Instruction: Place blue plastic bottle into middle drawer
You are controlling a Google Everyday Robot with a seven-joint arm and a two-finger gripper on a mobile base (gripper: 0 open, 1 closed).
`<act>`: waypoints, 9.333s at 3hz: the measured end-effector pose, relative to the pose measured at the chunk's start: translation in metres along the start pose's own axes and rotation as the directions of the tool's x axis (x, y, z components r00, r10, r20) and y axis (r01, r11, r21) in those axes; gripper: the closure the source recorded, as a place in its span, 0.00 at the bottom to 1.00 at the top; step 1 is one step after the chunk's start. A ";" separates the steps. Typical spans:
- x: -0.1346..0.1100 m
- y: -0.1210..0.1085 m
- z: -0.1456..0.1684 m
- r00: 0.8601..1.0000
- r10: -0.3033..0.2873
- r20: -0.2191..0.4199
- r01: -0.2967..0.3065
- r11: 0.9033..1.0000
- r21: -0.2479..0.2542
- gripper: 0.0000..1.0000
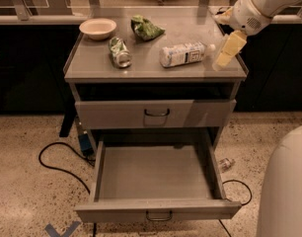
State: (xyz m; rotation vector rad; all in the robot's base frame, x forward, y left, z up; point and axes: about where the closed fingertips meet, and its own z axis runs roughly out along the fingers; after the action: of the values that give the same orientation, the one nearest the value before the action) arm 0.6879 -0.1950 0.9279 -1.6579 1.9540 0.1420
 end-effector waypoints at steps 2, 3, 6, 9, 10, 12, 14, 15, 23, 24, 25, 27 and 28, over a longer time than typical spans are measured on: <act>-0.002 -0.002 0.010 1.000 0.003 0.019 -0.003 1.000 -0.026 0.00; -0.023 -0.009 0.047 0.996 -0.080 0.036 0.083 0.991 -0.101 0.00; -0.082 -0.037 0.088 0.975 -0.218 0.038 0.220 0.973 -0.072 0.00; -0.058 -0.035 0.157 0.983 -0.135 0.122 0.150 0.980 -0.128 0.00; -0.058 -0.035 0.158 0.983 -0.134 0.123 0.150 0.980 -0.129 0.00; -0.058 -0.035 0.158 0.983 -0.134 0.123 0.150 0.980 -0.129 0.42; -0.058 -0.035 0.159 0.983 -0.134 0.123 0.150 0.980 -0.129 0.88; -0.060 -0.035 0.158 0.983 -0.137 0.119 0.153 0.979 -0.132 1.00; -0.024 0.116 -0.055 0.966 -0.084 0.246 0.035 0.980 0.197 1.00; -0.008 0.142 -0.024 0.973 -0.052 0.224 0.025 0.992 0.123 1.00; -0.008 0.142 -0.024 0.973 -0.052 0.224 0.025 0.992 0.123 1.00; 0.010 0.204 0.091 0.940 0.104 0.326 -0.110 0.994 0.000 1.00; 0.034 0.254 0.183 0.931 0.209 0.299 -0.189 0.978 -0.093 1.00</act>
Offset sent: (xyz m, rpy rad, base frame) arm 0.0145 0.0036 -0.0052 0.0475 0.0503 0.0346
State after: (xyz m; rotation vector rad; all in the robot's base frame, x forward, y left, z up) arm 0.5114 -0.0885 0.6895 -1.3745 1.8862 0.5130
